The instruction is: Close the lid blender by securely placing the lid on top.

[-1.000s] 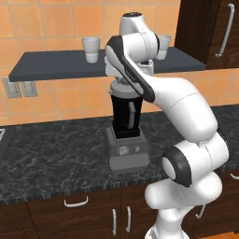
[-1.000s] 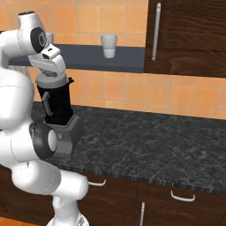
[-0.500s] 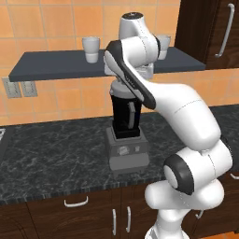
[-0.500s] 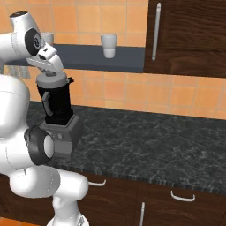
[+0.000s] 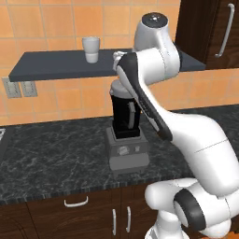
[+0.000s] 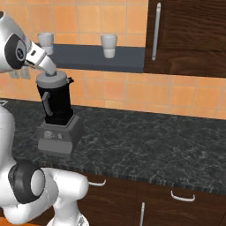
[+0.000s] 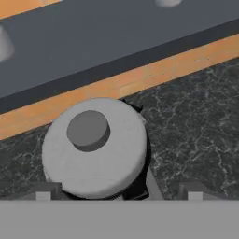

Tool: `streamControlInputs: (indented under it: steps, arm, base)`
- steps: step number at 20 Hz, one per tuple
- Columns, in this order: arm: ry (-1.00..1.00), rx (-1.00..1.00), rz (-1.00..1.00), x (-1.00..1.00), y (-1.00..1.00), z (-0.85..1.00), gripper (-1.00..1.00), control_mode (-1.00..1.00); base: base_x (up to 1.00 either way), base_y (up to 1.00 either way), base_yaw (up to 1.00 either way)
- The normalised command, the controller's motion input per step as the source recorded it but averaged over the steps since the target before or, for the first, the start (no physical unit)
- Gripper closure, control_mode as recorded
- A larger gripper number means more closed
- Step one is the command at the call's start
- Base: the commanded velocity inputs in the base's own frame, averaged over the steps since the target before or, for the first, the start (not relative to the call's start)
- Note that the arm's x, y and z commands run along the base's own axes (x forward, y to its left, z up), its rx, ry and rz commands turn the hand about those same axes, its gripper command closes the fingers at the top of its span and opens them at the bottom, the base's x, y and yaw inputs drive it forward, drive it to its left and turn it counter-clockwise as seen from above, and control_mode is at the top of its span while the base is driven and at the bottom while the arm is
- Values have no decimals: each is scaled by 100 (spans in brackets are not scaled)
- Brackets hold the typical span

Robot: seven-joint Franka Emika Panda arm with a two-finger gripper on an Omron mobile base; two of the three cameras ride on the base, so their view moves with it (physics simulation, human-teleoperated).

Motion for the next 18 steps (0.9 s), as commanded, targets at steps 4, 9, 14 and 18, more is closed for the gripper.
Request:
streamControlInputs:
  steps: [4, 9, 14, 18]
  arm:
    - [-36, 13, 0, -100, -100, -29, -100, -100]
    - [-23, 10, 0, -100, -100, -58, -100, -100]
    - [-23, 12, 1, -100, -99, -9, -100, -100]
    - [-44, 21, 1, -100, -67, 93, -100, -100]
  base:
    - [0, 0, 0]
    - [0, 0, 0]
    - [0, 0, 0]
    - [0, 0, 0]
